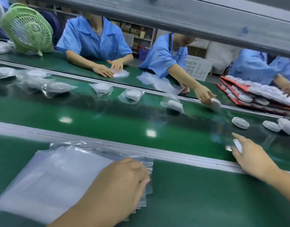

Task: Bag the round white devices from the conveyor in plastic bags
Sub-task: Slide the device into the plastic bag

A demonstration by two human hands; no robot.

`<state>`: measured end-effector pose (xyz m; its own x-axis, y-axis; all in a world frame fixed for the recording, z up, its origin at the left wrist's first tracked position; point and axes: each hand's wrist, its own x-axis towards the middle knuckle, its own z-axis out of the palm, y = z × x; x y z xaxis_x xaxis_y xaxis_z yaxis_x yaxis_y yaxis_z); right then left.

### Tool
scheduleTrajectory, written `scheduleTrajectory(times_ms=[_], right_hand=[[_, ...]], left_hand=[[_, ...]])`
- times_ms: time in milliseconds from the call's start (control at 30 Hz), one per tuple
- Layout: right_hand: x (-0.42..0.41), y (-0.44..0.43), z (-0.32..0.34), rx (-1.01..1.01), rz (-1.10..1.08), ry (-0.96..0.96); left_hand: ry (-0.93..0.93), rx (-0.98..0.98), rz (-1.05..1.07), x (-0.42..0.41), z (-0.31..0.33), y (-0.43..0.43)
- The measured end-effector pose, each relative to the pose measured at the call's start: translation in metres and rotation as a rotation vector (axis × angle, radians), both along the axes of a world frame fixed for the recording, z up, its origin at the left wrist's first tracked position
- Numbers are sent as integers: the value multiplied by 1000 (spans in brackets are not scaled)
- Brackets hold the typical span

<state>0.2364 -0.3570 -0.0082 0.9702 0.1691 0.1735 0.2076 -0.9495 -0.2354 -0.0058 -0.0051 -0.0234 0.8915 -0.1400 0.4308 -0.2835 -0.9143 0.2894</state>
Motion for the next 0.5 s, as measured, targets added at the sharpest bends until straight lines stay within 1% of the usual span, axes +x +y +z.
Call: scheduleTrajectory(times_ms=[67,100,200,233,267,300,400,467,500], right_hand=[[-22,10,9,51,130,-42],[-37,19,14,62,269,-87],[-87,63,24,12,851,-247],[-99,75,23,-17,978,-319],[-109,87,22,-11,1033,-390],[-117,98,21,38,1058,-433],[-133,124,11,269,1083,-393],[-141,137,4,459,1019,-396],[-146,141,1,569,946,-381]], left_hand=[[4,-55,38,-1,3,1],[7,-75,65,-2,4,1],[16,-97,140,-1,7,0],[16,-122,154,-2,8,-1],[11,-158,161,-2,10,-3],[4,-198,163,-3,11,-5],[-1,-319,110,-6,15,-10],[25,-463,-5,-10,21,-12],[70,-546,-48,-12,23,-12]])
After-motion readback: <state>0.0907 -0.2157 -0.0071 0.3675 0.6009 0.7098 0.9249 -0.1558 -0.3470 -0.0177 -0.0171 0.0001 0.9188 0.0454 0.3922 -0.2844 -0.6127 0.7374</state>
